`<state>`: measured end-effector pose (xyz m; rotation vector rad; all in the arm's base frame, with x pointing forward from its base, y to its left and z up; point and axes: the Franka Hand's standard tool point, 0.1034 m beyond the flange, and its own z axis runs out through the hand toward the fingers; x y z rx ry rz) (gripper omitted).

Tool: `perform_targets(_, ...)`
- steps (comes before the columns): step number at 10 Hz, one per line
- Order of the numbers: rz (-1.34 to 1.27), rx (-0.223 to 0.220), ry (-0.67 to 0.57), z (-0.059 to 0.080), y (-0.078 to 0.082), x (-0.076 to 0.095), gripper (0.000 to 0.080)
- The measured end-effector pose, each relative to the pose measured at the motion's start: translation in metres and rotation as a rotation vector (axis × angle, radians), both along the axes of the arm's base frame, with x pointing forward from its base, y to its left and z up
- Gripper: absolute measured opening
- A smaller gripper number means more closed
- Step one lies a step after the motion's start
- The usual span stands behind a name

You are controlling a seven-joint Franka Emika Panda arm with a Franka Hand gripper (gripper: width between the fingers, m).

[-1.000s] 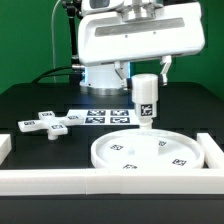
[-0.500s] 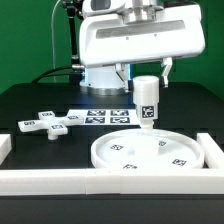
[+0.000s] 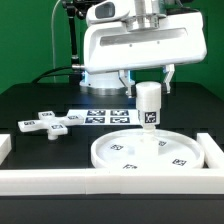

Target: Assemble round table

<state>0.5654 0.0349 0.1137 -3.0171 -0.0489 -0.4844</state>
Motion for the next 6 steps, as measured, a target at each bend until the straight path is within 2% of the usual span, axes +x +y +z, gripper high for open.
perform_targets(3,0.000,0.000,0.016,-0.010,0.000,-0.004,0.0409)
perform_targets(6,-0.001,0.002,0.022,-0.016,-0.001,0.000,0.0409)
